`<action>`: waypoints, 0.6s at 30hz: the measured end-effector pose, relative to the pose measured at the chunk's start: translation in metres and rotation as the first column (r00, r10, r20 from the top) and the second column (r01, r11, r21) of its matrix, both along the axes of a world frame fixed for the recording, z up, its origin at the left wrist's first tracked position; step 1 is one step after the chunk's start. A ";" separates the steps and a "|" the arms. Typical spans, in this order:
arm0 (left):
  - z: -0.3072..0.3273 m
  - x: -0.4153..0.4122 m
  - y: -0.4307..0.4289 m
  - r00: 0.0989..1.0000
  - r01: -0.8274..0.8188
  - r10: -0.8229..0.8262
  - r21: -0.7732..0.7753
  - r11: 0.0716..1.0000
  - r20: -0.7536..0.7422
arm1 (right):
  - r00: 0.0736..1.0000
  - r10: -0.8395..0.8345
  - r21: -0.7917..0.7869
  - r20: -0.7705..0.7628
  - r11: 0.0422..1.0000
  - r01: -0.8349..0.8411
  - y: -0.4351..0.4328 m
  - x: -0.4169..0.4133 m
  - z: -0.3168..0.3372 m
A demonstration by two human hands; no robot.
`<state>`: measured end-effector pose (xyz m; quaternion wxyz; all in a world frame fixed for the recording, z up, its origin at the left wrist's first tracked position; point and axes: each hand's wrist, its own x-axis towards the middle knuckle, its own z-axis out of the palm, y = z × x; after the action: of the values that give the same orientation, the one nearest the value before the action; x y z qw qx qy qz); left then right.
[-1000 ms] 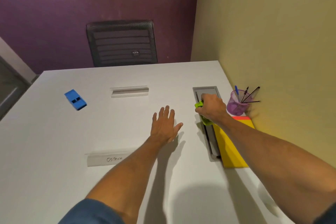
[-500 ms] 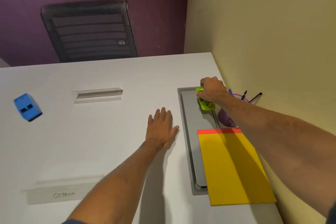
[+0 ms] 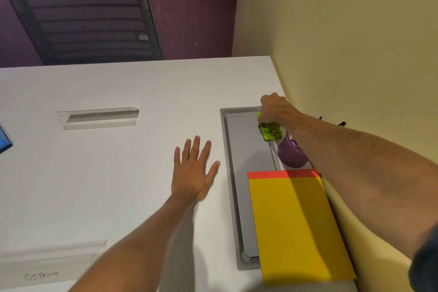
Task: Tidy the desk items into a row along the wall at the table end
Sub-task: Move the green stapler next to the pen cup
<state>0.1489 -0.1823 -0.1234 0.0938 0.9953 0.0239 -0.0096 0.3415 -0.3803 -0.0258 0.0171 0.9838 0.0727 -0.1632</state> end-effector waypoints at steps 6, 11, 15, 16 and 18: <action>0.001 0.000 0.000 1.000 -0.005 0.005 -0.014 1.000 0.012 | 1.000 -0.011 -0.074 -0.023 0.997 0.009 -0.004 -0.003 0.002; 0.003 -0.001 -0.001 1.000 0.001 -0.001 -0.026 1.000 0.019 | 0.986 0.075 -0.284 0.146 0.958 -0.031 0.015 -0.022 -0.010; 0.003 -0.001 0.000 1.000 0.001 -0.001 0.001 1.000 0.007 | 0.992 0.127 -0.458 0.002 0.882 -0.112 0.025 -0.034 -0.029; 0.003 -0.001 0.000 1.000 -0.001 0.001 -0.008 1.000 0.010 | 0.992 0.121 -0.469 -0.035 0.875 -0.123 0.024 -0.034 -0.032; 0.003 -0.001 -0.001 1.000 -0.002 0.003 -0.021 1.000 0.014 | 0.992 0.103 -0.452 -0.075 0.883 -0.126 0.023 -0.032 -0.034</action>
<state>0.1483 -0.1834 -0.1205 0.1045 0.9942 0.0245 -0.0025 0.3090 -0.3577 -0.0599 0.2554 0.9419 0.0909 -0.1984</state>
